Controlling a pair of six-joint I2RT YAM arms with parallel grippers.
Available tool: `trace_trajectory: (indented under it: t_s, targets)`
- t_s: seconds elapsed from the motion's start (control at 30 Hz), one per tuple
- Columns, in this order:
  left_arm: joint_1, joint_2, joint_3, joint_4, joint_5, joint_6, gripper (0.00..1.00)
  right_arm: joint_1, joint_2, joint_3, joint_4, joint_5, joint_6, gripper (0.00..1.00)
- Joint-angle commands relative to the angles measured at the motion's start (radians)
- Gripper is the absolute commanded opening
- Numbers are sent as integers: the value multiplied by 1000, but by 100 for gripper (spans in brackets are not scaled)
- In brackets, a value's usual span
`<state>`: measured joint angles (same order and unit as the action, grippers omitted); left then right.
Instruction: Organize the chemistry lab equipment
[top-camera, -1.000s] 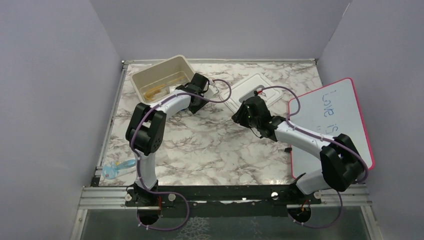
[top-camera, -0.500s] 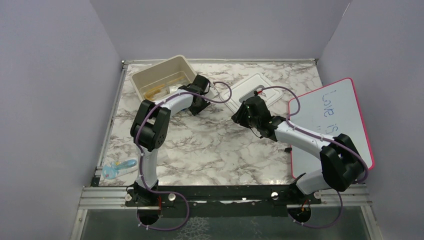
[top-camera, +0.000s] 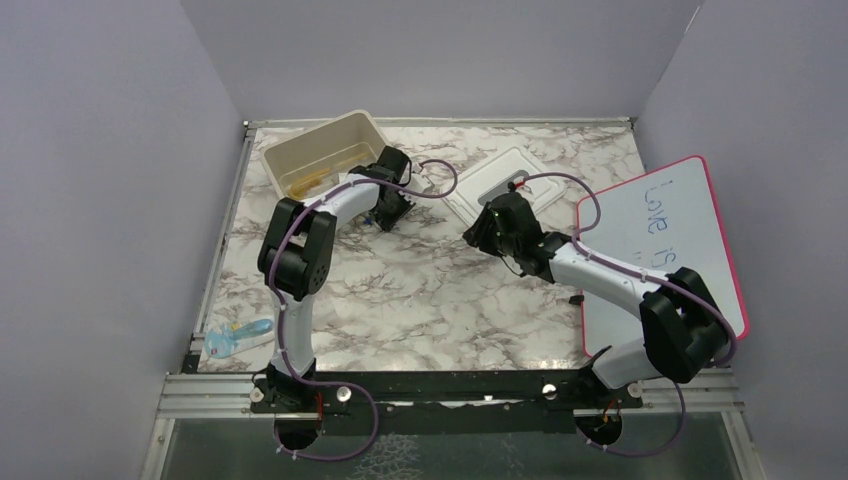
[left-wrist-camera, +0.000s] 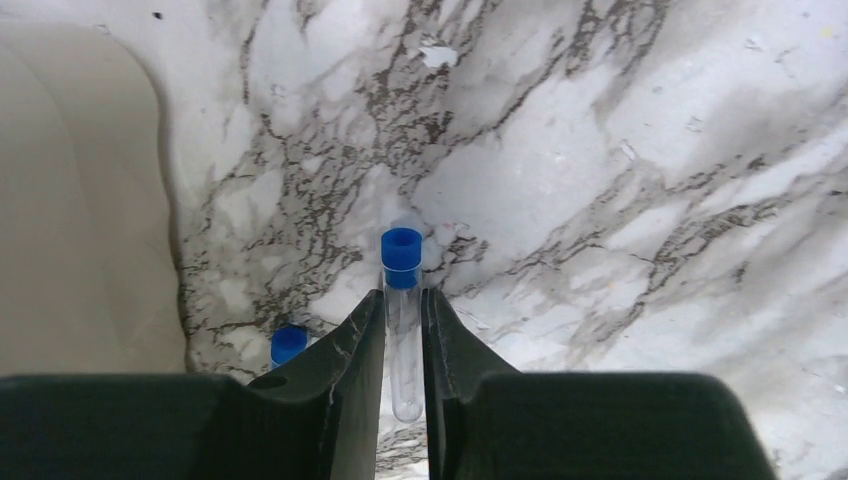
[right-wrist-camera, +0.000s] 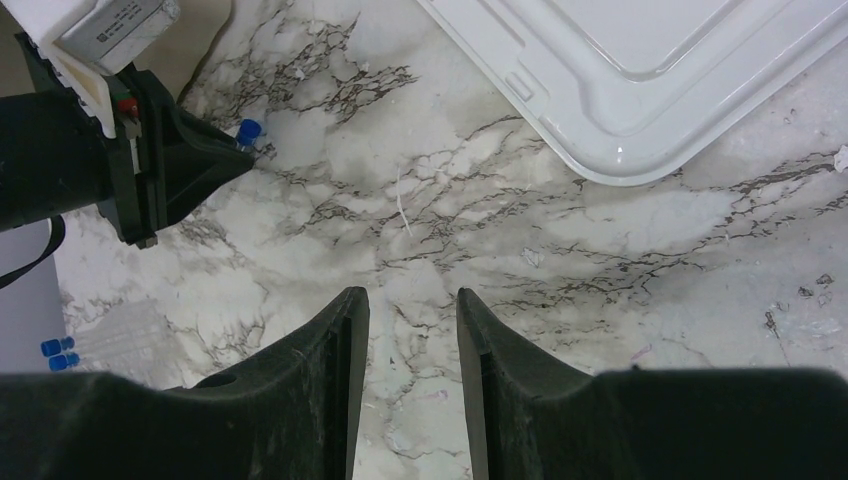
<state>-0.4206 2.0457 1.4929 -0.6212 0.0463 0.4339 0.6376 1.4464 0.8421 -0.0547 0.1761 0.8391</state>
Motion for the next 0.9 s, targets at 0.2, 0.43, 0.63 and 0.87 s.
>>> trace_trajectory:
  t_s: [0.2,0.43,0.63,0.87]
  targets:
    - [-4,-48,-28,-102,121,-70,36,-4,-9,-20,-13,-3,12,42]
    - [-4,-79,-71,-123,111,-70,41,-4,-16,-17,-19,-3,3,42]
    - [-4,-77,-110,-137,120,-86,26,-4,-21,-18,-20,-12,-6,42]
    - [-9,-96,-81,-136,155,-96,15,-4,-42,-42,18,-51,-13,42]
